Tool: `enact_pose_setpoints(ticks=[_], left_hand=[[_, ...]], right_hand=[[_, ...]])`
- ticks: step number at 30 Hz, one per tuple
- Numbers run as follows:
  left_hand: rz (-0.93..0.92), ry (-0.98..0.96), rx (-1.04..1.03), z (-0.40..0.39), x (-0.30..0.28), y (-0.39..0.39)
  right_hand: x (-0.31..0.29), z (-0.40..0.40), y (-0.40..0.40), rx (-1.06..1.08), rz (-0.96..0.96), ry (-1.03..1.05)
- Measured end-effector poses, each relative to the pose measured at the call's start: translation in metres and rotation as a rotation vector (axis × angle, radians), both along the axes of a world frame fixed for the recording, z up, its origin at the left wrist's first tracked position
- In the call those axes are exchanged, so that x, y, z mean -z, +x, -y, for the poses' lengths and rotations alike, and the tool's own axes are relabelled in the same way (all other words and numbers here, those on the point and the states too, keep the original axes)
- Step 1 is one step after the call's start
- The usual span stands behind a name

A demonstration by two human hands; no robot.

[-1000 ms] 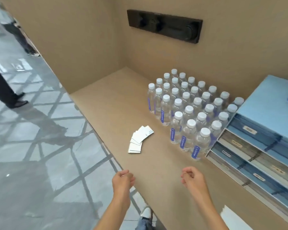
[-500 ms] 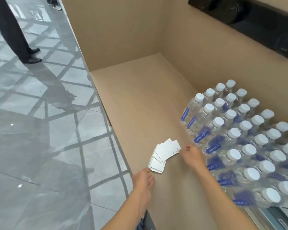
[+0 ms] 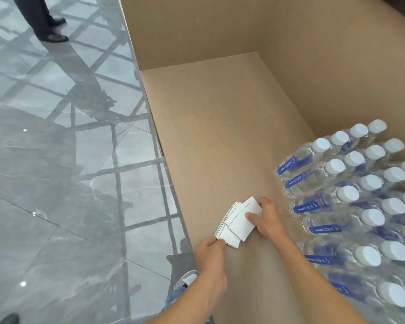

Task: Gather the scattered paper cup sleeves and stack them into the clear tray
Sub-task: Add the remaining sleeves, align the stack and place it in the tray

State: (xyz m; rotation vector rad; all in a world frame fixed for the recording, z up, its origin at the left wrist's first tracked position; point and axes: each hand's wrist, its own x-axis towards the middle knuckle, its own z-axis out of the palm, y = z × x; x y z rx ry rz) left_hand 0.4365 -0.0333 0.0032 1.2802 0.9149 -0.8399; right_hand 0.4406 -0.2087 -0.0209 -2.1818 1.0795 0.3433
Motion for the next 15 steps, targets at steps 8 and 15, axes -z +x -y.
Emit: enact_pose_setpoints(ticks=[8,15], left_hand=[[0.005,0.045,-0.005,0.014,0.001,0.004],[0.019,0.077,-0.025,0.017,0.003,0.009]], right_hand=[[0.002,-0.014,0.009,-0.053,0.009,0.008],[0.005,-0.022,0.01,-0.078,-0.019,0.02]])
